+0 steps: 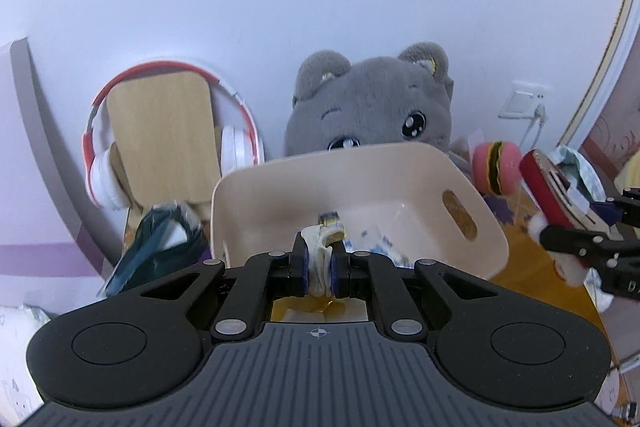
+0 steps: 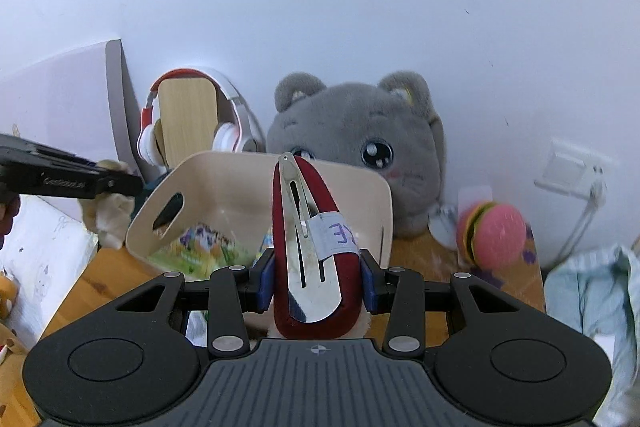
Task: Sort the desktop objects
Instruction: 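Carry the scrunchie and hair clip over the basket with both tools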
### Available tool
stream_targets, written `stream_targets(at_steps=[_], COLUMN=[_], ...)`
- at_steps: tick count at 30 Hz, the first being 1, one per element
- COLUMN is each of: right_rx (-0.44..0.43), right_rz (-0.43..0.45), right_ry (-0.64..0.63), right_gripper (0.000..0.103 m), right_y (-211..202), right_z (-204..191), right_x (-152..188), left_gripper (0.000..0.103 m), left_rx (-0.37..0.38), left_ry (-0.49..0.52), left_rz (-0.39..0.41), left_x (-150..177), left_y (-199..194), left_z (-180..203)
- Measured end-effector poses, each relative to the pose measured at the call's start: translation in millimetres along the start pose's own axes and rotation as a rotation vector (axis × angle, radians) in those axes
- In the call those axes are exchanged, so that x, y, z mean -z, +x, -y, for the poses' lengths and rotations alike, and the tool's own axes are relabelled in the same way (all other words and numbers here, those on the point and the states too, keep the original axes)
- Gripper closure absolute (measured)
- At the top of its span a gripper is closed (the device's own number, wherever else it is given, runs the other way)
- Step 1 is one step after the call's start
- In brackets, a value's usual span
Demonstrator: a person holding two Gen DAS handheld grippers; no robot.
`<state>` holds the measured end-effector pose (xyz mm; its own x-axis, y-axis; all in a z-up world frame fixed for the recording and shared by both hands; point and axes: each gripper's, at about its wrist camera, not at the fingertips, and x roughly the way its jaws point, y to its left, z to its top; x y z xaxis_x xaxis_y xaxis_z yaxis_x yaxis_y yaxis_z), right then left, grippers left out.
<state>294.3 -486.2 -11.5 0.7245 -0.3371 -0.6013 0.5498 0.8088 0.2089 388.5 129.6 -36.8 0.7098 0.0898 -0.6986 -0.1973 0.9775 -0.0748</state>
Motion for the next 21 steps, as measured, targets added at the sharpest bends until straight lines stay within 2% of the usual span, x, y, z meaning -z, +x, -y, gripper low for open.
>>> stream_targets(at_steps=[9, 21], right_rx=[-0.007, -0.004], right_rz=[-0.028, -0.163], right_ry=[0.007, 0.096], right_gripper=[0.064, 0.064], right_y=[53, 129], right_z=[-8, 0], right_x=[-21, 0], left_gripper=[0.094, 0.094], left_rx=[-0.046, -0.101], left_ry=[-0.066, -0.070], left_rz=[-0.031, -0.170], left_x=[-20, -1], left_y=[50, 115], left_z=[8, 11])
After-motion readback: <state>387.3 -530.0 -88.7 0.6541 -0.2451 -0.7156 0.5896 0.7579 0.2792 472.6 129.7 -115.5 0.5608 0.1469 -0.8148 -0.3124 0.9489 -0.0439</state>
